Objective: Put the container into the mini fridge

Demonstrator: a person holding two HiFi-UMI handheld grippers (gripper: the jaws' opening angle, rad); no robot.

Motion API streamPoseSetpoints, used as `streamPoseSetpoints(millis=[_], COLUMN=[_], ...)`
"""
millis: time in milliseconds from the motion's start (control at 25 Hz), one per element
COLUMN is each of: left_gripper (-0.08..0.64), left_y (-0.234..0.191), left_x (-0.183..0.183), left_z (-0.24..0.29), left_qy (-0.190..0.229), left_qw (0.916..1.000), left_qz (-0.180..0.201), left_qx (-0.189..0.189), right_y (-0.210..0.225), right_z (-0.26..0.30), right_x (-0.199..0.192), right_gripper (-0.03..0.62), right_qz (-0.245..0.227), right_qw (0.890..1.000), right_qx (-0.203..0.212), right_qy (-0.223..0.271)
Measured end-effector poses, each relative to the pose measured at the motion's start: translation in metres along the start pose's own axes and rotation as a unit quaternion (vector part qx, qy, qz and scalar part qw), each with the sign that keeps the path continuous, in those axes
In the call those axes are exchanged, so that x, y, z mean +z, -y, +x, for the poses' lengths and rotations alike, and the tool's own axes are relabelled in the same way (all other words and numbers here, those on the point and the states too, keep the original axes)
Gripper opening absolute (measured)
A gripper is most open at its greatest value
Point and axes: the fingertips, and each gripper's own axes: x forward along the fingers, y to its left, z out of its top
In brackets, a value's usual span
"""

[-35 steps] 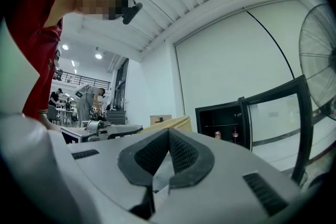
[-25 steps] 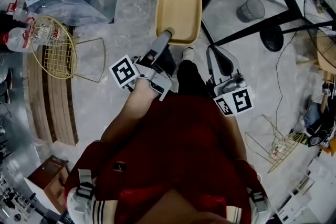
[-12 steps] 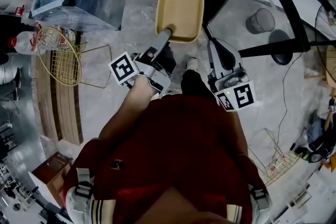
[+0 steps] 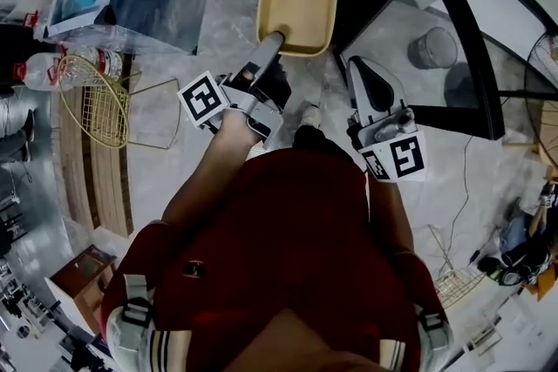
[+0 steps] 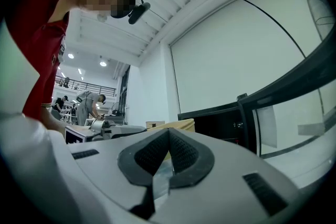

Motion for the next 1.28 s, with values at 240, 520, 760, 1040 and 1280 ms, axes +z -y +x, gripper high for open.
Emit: streamPoseSetpoints(millis=[240,520,760,1040,1280], left_gripper=[0.266,0.267,0.267,0.267,0.267], left_y=[-0.003,-0.013,-0.02,-0.033,-0.048], left_x=[0.005,0.024,0.049,0.066,0.091], left_z=[0.037,0.064,0.087,0.107,0.131], left_qy=[0.013,0.031,0.036,0.025,0.024], left_qw=[0.9999,0.9995,0.9993,0.9995,0.9993], left_qz=[0.009,0.009,0.008,0.0,-0.004], left_qx=[0.0,0.007,0.011,0.018,0.029], right_y=[0.032,0.054,0.061,0.064,0.071], right_z=[0.008,0.019,0.036,0.044,0.056], right_x=[0.004,0.001,-0.001,0.004,0.005], right_gripper=[-0.003,-0.003,-0.003,-0.003,-0.003], right_qz=[-0.003,0.004,0.006,-0.003,-0.01], right_qw=[1.0,1.0,1.0,1.0,0.999], right_qx=[0.013,0.019,0.016,-0.017,-0.04], right_qy=[0.008,0.005,-0.001,-0.004,-0.008])
